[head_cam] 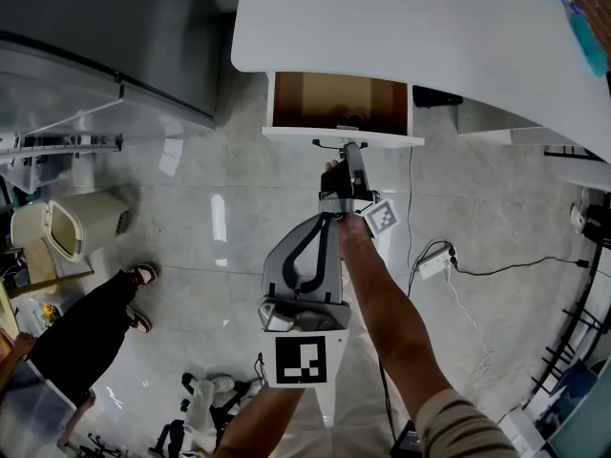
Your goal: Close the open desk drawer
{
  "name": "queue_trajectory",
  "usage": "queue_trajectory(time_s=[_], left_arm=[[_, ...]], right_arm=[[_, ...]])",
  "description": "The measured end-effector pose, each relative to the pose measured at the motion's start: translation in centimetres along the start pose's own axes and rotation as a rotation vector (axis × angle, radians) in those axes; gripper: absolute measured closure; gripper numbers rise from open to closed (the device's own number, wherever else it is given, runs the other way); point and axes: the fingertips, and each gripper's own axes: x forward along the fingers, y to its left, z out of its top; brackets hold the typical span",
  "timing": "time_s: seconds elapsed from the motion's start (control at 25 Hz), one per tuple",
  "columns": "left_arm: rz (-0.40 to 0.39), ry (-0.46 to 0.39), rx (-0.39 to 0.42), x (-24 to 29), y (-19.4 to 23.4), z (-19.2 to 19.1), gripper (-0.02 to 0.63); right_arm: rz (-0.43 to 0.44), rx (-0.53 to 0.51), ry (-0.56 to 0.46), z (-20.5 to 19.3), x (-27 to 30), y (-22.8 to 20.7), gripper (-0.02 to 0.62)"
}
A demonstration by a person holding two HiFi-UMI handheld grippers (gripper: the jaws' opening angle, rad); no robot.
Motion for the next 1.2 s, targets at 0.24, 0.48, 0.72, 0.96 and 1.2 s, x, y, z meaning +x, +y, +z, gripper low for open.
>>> queue_trajectory(time_s=[0.24, 0.48, 0.72, 0.96, 1.2], left_arm=[[0.017, -0.007, -0.011, 0.3, 1.0, 0.0, 0.6], [0.02, -0.01, -0.019, 1.0, 0.9, 0.1, 0.6], [0.026, -0.021, -0.019, 1.9, 1.5, 1.0, 0.6], [0.028, -0.008, -0.007, 2.5, 1.9, 1.0, 0.6], [0.032, -0.009, -0.002, 3.1, 1.7, 1.2, 0.6]], right_arm=[[-0.014, -0.009, 0.004, 0.4, 0.9, -0.3, 0.571], [-0.036, -0.007, -0.001, 0.9, 2.3, -0.7, 0.571], [-0.032, 0.015, -0.002, 1.4, 3.5, -0.9, 0.571], [-0.042, 0.001, 0.003, 1.7, 4.8, -1.2, 0.571], [-0.048, -0.001, 0.014, 2.1, 6.3, -1.3, 0.571]])
